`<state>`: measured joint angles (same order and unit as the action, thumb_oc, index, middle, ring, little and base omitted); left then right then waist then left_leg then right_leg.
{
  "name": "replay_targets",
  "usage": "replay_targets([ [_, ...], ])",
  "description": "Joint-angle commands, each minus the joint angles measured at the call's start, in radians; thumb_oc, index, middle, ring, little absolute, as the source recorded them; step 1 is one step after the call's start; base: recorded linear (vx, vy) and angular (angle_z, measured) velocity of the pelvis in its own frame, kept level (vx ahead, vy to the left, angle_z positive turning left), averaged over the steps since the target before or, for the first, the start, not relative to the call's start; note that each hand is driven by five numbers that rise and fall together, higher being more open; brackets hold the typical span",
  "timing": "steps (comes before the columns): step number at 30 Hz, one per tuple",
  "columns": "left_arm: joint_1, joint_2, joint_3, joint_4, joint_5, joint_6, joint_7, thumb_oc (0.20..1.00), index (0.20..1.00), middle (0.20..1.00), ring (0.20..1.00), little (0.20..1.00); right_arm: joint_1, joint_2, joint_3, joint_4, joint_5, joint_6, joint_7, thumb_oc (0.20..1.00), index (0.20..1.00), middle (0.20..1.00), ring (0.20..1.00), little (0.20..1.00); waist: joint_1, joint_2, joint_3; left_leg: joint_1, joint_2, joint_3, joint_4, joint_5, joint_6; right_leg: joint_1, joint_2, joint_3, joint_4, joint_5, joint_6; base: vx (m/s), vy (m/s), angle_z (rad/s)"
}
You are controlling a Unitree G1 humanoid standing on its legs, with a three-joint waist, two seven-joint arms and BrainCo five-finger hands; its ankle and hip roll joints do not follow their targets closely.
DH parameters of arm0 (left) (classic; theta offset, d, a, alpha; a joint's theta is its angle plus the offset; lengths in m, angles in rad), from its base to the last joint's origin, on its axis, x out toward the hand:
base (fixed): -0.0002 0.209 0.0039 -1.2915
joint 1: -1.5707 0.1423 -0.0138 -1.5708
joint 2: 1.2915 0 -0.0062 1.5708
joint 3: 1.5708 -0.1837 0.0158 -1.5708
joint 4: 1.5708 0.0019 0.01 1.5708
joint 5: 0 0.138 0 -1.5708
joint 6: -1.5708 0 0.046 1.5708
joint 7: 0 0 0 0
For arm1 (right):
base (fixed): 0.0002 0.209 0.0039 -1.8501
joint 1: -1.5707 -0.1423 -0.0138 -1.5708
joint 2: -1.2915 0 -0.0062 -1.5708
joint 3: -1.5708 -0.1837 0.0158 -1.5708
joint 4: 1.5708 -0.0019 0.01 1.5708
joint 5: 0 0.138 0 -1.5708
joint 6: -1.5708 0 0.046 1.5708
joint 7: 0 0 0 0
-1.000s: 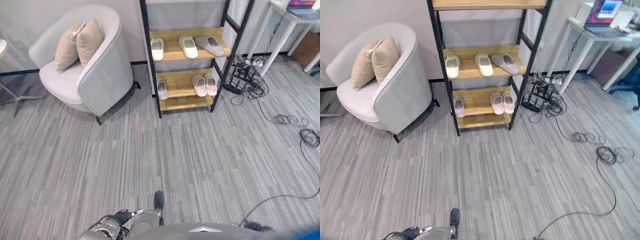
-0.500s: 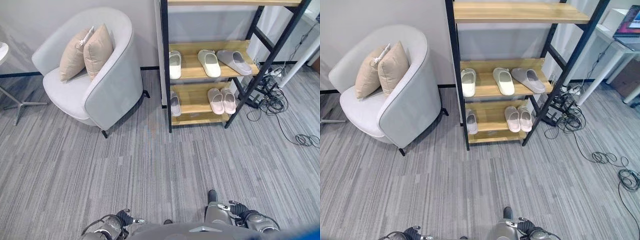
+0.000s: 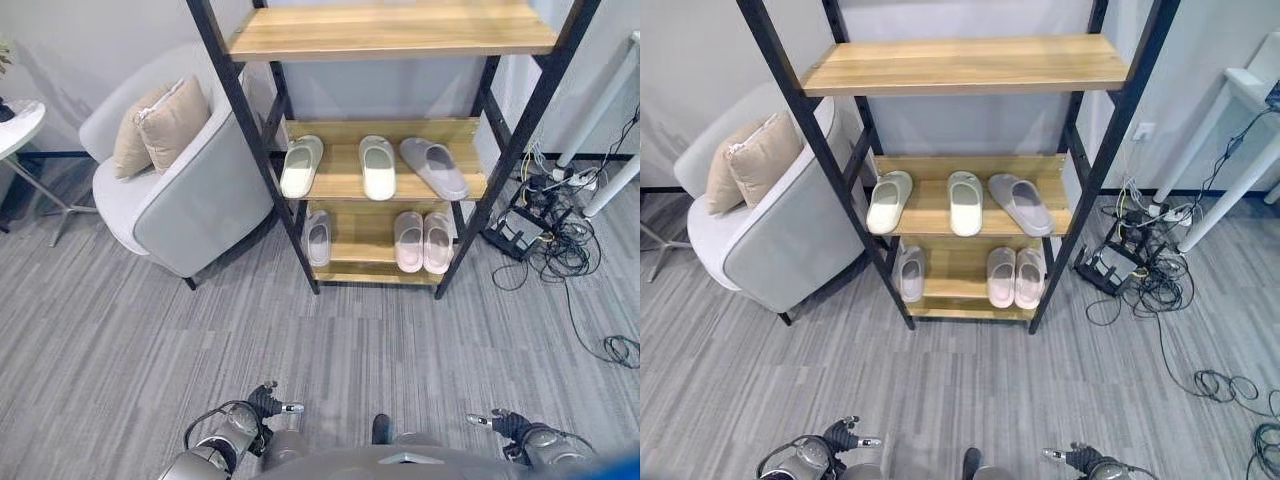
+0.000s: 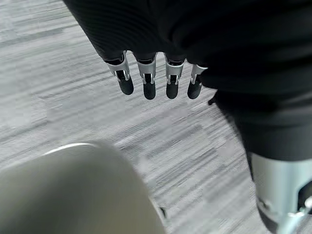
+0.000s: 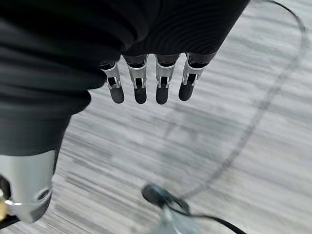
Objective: Arrange the slippers neatly on the shoe rack.
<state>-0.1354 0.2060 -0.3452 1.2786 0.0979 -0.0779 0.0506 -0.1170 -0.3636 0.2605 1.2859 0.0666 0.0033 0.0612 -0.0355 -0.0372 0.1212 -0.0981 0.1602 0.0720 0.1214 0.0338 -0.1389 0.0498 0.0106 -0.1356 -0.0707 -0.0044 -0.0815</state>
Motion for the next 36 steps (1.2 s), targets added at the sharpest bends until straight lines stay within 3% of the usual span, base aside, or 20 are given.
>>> replay_targets([
  [1,-0.02,0.012,0.01,0.071,-0.022,-0.001,0.05,1.0,1.0,1.0,1.0,1.0,0.039,-0.001,-0.002,0.003,0.011,-0.032,-0.04,1.0,1.0,1.0,1.0,1.0,0.038,0.032,0.007,-0.04,0.023,-0.082,-0.104,0.104,0.038,-0.002,-0.104,-0.001,0.185,-0.135,0.146,0.21,0.015,-0.08],
  [2,0.0,0.009,0.03,0.105,-0.023,0.004,0.055,1.0,1.0,1.0,1.0,1.0,0.036,0.012,0.014,-0.006,-0.01,-0.039,-0.047,1.0,1.0,1.0,1.0,1.0,0.049,0.036,0.001,-0.011,0.015,-0.15,-0.156,0.096,0.039,0.014,-0.088,0.021,0.182,-0.141,0.15,0.24,0.065,-0.4],
  [3,0.011,0.005,0.035,0.124,-0.015,0.008,0.052,1.0,1.0,1.0,1.0,1.0,0.041,0.019,0.016,-0.005,-0.021,-0.04,-0.046,1.0,1.0,1.0,1.0,1.0,0.047,0.037,-0.006,-0.002,0.016,-0.157,-0.16,0.095,0.034,0.023,-0.089,0.024,0.179,-0.142,0.154,0.24,0.095,-0.77],
  [8,0.032,0.028,0.067,0.147,-0.016,0.014,0.045,1.0,1.0,1.0,1.0,1.0,0.06,0.05,0.014,0.007,-0.029,-0.03,-0.034,1.0,1.0,1.0,1.0,1.0,0.052,0.016,-0.034,0.035,-0.015,-0.155,-0.117,0.041,0.041,0.063,-0.128,0.053,0.14,-0.119,0.173,0.2,0.182,-0.35],
  [10,0.016,0.042,0.045,0.134,0.023,0.015,0.047,1.0,1.0,1.0,1.0,1.0,0.049,0.067,0.016,-0.004,-0.027,-0.023,-0.026,1.0,1.0,1.0,1.0,1.0,0.056,-0.005,-0.042,0.032,-0.052,-0.128,-0.077,-0.016,0.068,0.058,-0.173,0.081,0.119,-0.087,0.208,0.23,0.385,-0.17],
  [14,-0.003,0.049,0.029,0.123,0.035,0.011,0.051,1.0,1.0,1.0,1.0,1.0,0.039,0.079,0.02,-0.014,-0.031,-0.024,-0.033,1.0,1.0,1.0,1.0,1.0,0.054,-0.018,-0.039,0.014,-0.078,-0.103,-0.052,-0.051,0.088,0.044,-0.203,0.092,0.11,-0.067,0.229,0.09,0.285,-0.17],
  [18,-0.05,0.056,0.022,0.09,0.01,0.004,0.059,1.0,1.0,1.0,1.0,1.0,0.026,0.1,0.01,-0.032,-0.019,-0.02,-0.045,1.0,1.0,1.0,1.0,1.0,0.054,-0.052,-0.026,-0.016,-0.142,-0.079,-0.036,-0.102,0.142,-0.024,-0.261,0.08,0.196,0.018,0.264,0.1,0.343,-0.03],
  [21,-0.043,0.057,0.009,0.095,0.029,0.011,0.056,1.0,1.0,1.0,1.0,1.0,0.022,0.108,0.025,-0.043,-0.024,-0.018,-0.049,1.0,1.0,1.0,1.0,1.0,0.039,-0.045,0.007,0.01,-0.16,-0.066,-0.041,-0.117,0.172,-0.102,-0.282,0.081,0.341,0.133,0.257,0.07,0.264,0.05],
  [23,-0.033,0.054,0.006,0.098,0.037,0.009,0.056,1.0,1.0,1.0,1.0,1.0,0.029,0.11,0.013,-0.053,0.001,-0.023,-0.056,1.0,1.0,1.0,1.0,1.0,0.032,-0.032,0.014,0.041,-0.162,-0.062,-0.052,-0.131,0.175,-0.124,-0.283,0.069,0.342,0.113,0.248,0.13,0.177,0.01],
  [24,-0.032,0.059,-0.007,0.112,0.034,0.012,0.049,1.0,1.0,1.0,1.0,1.0,-0.058,0.117,0.009,-0.083,0.045,0.017,-0.069,1.0,1.0,1.0,1.0,1.0,0.036,-0.038,0.008,0.054,-0.164,-0.066,-0.058,-0.137,0.172,-0.112,-0.286,0.053,0.298,0.104,0.244,0.18,0.067,-0.02],
  [25,-0.025,0.068,0.029,0.111,0.02,0.01,0.047,1.0,1.0,1.0,1.0,1.0,0.051,0.144,0.03,-0.146,0.042,-0.026,-0.055,1.0,1.0,1.0,1.0,1.0,0.023,-0.042,0.01,0.071,-0.167,-0.058,-0.07,-0.144,0.173,-0.138,-0.282,0.046,0.202,0.111,0.246,0.14,-0.004,-0.2],
  [27,-0.013,0.073,0.057,0.107,-0.009,-0.004,0.051,1.0,1.0,1.0,1.0,1.0,0.067,0.144,0.043,-0.117,0.006,-0.032,-0.056,1.0,1.0,1.0,1.0,1.0,0.011,-0.039,0.029,0.069,-0.169,-0.06,-0.062,-0.151,0.172,-0.141,-0.279,0.071,0.138,0.124,0.261,0.08,-0.025,-0.2],
  [28,-0.018,0.061,0.062,0.107,-0.013,-0.008,0.081,1.0,1.0,1.0,1.0,1.0,0.057,0.136,0.064,-0.096,-0.056,-0.039,-0.081,1.0,1.0,1.0,1.0,1.0,0.008,-0.036,0.037,0.071,-0.173,-0.076,-0.068,-0.147,0.172,-0.154,-0.257,0.115,0.137,0.13,0.263,0.08,-0.043,0.1],
  [36,0.039,0.007,0.048,0.11,0.02,-0.016,0.09,1.0,1.0,1.0,1.0,1.0,0.085,0.093,0.053,-0.164,-0.116,-0.074,-0.143,1.0,1.0,1.0,1.0,1.0,0.015,-0.031,-0.02,0.124,-0.154,-0.078,-0.165,-0.112,0.145,-0.055,-0.244,0.087,0.012,0.097,0.269,0.07,-0.083,0.17],
])
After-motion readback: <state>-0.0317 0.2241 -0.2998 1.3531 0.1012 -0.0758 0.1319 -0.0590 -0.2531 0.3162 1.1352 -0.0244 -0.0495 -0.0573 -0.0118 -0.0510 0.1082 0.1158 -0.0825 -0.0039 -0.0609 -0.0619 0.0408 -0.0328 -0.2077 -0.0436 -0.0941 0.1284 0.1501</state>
